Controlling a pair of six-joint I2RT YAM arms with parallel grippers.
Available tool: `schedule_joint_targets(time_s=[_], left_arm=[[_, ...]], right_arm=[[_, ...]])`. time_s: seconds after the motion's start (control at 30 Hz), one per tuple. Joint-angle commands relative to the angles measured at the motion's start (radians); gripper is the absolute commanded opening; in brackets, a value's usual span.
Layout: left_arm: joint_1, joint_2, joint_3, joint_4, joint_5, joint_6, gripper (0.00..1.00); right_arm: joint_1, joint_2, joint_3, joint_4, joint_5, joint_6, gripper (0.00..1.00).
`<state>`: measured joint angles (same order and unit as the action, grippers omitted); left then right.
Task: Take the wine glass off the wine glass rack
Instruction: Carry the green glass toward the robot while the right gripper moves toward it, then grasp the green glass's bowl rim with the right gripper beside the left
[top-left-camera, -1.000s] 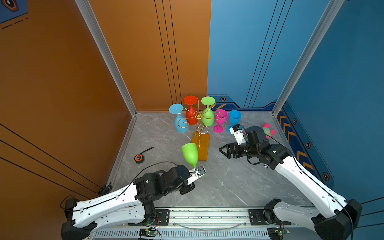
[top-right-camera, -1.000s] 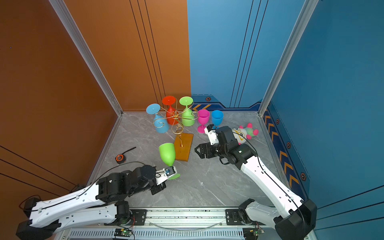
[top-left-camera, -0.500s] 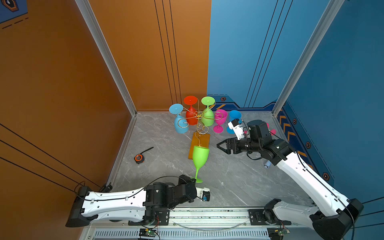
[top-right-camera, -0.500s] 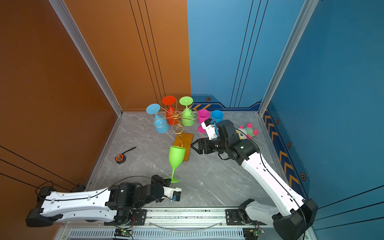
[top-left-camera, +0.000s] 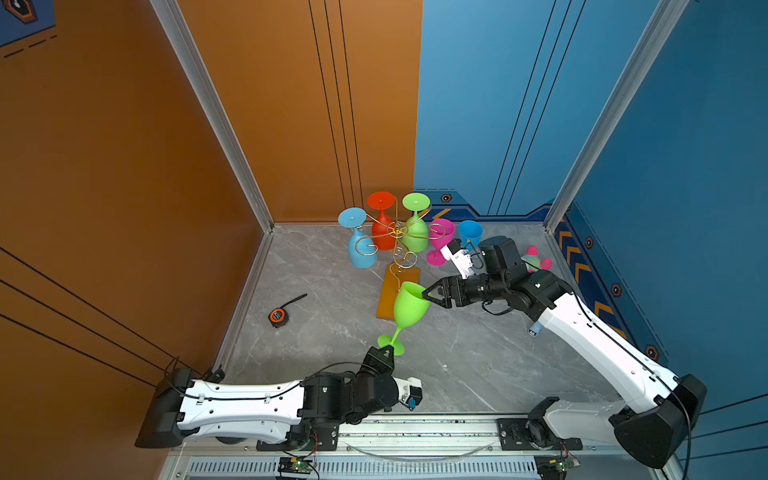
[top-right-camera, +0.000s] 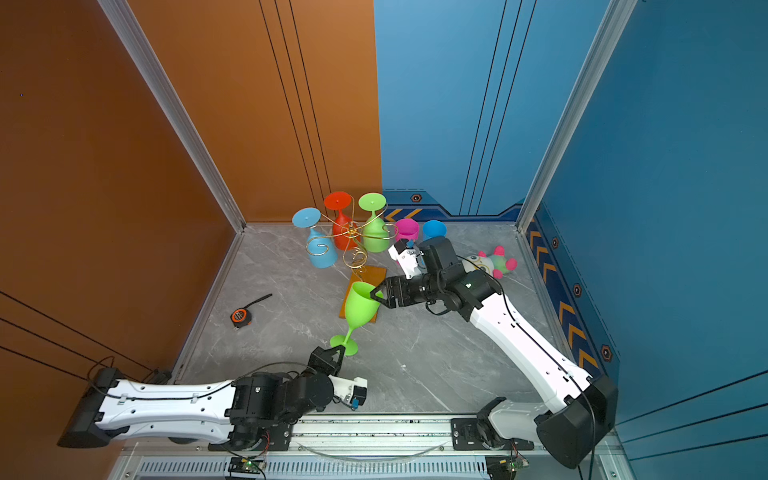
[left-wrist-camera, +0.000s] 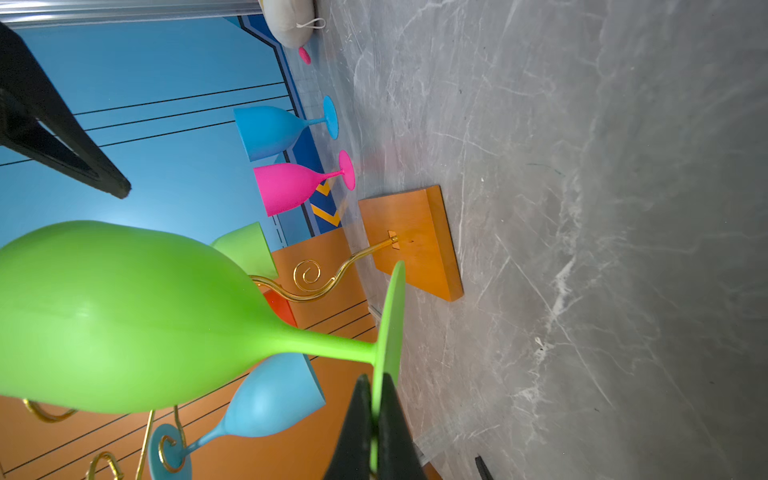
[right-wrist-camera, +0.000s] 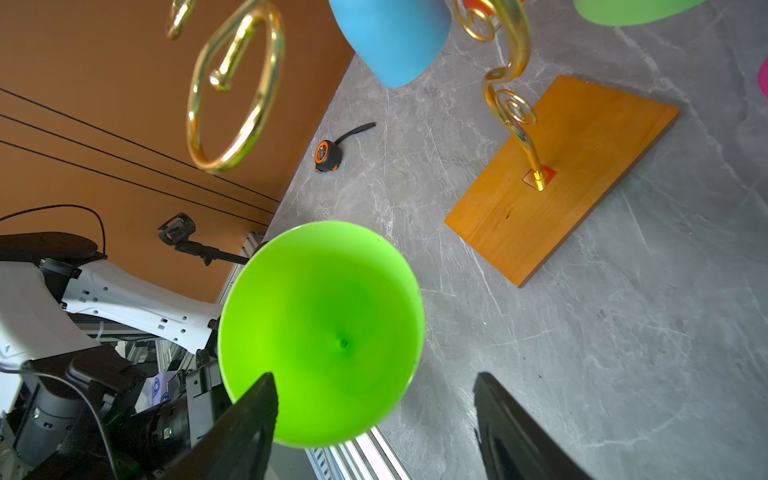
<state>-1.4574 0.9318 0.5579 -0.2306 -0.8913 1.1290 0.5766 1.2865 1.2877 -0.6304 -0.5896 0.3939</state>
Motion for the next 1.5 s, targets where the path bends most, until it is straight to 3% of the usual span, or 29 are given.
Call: schedule_joint_targets(time_s=[0.0, 0.17, 0.43, 0.73, 0.9, 1.17, 1.47], left_arm=[[-0.012, 0.014, -0.026, 0.174, -0.054, 0.117, 0.0], [-0.01, 0.042, -0.052, 0.276, -0.077, 0.189, 0.0], [0.0, 0.034, -0.057, 0.304, -0.085, 0.201, 0.0], [0.007, 0.032, -0.067, 0.305, -0.083, 0.2, 0.01], [0.01, 0.03, -0.073, 0.305, -0.08, 0.188, 0.14], [0.011, 0.015, -0.073, 0.305, -0.074, 0.152, 0.33], [0.012, -0.028, -0.073, 0.305, -0.069, 0.019, 0.51]], right_arm=[[0.004, 0.0, 0.015, -0.026, -0.022, 0.0, 0.71], [0.004, 0.003, 0.013, -0.026, -0.029, 0.002, 0.59], [0.0, 0.011, 0.012, -0.044, -0.03, -0.005, 0.33], [-0.007, -0.001, 0.013, -0.058, -0.022, -0.018, 0.15], [-0.008, -0.008, 0.013, -0.061, -0.013, -0.023, 0.07], [-0.011, -0.019, 0.014, -0.072, 0.035, -0.041, 0.04], [-0.014, -0.042, 0.036, -0.124, 0.26, -0.099, 0.02]])
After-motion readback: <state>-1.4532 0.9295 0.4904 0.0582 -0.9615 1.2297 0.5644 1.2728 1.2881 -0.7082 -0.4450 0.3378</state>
